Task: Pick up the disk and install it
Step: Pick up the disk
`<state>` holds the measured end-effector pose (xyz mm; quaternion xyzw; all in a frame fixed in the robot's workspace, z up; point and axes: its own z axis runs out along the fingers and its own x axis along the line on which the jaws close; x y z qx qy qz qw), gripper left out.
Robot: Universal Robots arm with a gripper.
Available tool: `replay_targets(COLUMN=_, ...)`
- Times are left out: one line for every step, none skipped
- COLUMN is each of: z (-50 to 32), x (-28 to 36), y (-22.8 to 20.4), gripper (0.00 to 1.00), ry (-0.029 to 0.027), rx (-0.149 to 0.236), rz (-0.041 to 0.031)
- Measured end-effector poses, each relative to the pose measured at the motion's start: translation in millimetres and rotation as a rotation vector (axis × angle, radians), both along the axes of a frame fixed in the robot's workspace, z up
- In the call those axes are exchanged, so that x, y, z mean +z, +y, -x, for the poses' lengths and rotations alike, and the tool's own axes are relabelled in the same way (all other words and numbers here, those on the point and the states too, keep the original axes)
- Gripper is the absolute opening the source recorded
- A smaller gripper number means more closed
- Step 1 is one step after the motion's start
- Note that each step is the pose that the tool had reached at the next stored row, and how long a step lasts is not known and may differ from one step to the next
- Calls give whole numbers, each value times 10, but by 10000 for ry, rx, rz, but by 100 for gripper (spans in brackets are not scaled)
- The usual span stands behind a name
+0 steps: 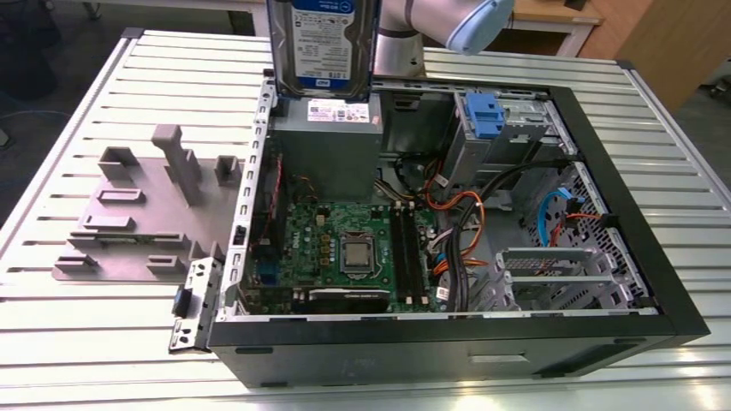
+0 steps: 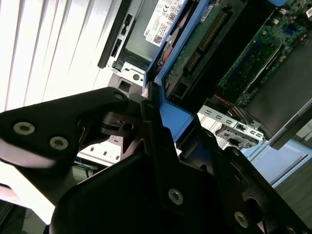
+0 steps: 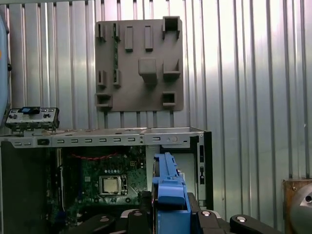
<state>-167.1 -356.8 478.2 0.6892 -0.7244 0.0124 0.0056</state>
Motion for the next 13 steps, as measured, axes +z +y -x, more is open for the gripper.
replay_targets(z=-3, x=0, y=-1, gripper=36, ry=0, rx=-1, rz=4)
replay_targets(z=-5, x=0, y=-2, gripper=36, ry=1, rx=-1, rz=9)
replay_targets(z=-7, x=0, y=-5, gripper=36, ry=1, rx=-1, rz=15)
replay_targets(z=-9, x=0, y=-9, gripper=36, ry=1, rx=0, rz=20)
replay_targets(z=-9, x=0, y=-16, gripper=36, ry=1, rx=-1, rz=27)
replay_targets(z=-10, x=0, y=-24, gripper=36, ry=1, rx=0, rz=32)
replay_targets(z=-11, x=0, y=-33, gripper=36, ry=0, rx=0, rz=36)
replay_targets(z=-12, x=0, y=-41, gripper=36, ry=0, rx=0, rz=41)
replay_targets(z=-12, x=0, y=-50, gripper=36, ry=0, rx=-1, rz=46)
replay_targets(z=-13, x=0, y=-58, gripper=36, ry=1, rx=0, rz=50)
replay_targets(z=-14, x=0, y=-67, gripper=36, ry=1, rx=0, rz=56)
replay_targets(z=-15, x=0, y=-75, gripper=36, ry=0, rx=0, rz=61)
replay_targets(z=-15, x=0, y=-83, gripper=36, ry=1, rx=-1, rz=67)
